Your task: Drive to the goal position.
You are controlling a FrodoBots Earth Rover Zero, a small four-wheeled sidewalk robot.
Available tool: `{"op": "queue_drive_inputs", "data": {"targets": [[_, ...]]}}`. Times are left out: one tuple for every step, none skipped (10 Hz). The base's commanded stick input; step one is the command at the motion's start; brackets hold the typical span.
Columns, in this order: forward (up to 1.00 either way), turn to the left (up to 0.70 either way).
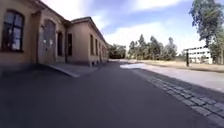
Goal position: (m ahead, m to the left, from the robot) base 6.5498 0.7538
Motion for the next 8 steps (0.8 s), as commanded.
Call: {"op": "queue_drive_inputs", "data": {"targets": [[0.70,0.00],[0.70,0.00],[0.70,0.00],[0.70,0.00],[0.70,0.00],[0.70,0.00],[0.70,0.00],[0.70,0.00]]}}
